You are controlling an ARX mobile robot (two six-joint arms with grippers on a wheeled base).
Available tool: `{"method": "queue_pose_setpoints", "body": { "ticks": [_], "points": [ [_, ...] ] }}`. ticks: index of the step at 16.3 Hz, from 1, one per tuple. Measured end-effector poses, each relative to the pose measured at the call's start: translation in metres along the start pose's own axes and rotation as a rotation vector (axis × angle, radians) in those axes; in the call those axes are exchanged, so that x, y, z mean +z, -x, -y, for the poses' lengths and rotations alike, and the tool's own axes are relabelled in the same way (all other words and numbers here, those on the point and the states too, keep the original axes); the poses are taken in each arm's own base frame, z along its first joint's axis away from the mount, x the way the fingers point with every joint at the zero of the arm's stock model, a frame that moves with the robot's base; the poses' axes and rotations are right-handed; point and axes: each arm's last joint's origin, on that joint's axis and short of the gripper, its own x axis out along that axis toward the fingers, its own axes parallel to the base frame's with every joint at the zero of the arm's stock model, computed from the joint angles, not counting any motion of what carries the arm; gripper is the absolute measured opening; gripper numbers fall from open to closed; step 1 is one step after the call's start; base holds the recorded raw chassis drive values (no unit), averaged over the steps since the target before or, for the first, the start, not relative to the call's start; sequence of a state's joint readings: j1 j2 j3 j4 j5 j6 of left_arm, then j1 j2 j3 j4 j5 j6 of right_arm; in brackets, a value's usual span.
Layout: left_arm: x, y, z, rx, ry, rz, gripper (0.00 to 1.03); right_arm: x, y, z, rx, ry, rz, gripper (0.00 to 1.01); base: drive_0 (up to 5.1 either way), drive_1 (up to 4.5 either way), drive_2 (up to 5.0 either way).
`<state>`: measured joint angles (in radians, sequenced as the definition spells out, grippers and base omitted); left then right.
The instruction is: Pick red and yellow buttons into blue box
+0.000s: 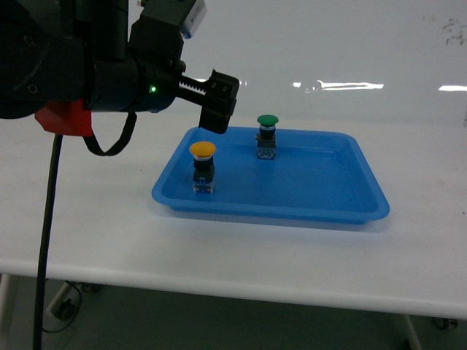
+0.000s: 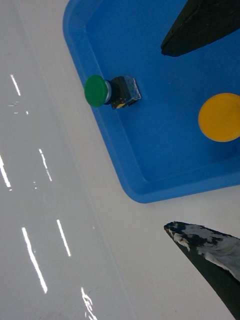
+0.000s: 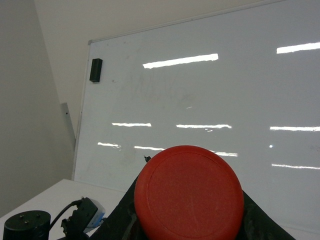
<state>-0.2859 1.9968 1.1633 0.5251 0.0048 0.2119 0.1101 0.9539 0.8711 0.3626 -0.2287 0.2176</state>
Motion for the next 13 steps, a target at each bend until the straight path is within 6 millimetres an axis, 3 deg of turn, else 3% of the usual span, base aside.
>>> {"method": "queue_pose_setpoints", "body": {
  "ticks": [4,9,13],
  "points": [
    [-0.02,-0.01,0.008,-0.005,-0.006,-0.053,0.98,0.0,0.0,0.0,0.0,0.0,0.0,0.28,0.0,0.0,0.0],
    [-0.016,-0.02,0.017,-0.03,-0.014,-0.049,0.98,0.0,0.0,0.0,0.0,0.0,0.0,0.28,0.0,0.0,0.0],
    [-0.021,-0.019,0.011,0.022,-0.014,-0.058,0.98,0.0,0.0,0.0,0.0,0.0,0.0,0.28,0.0,0.0,0.0]
  ]
}}
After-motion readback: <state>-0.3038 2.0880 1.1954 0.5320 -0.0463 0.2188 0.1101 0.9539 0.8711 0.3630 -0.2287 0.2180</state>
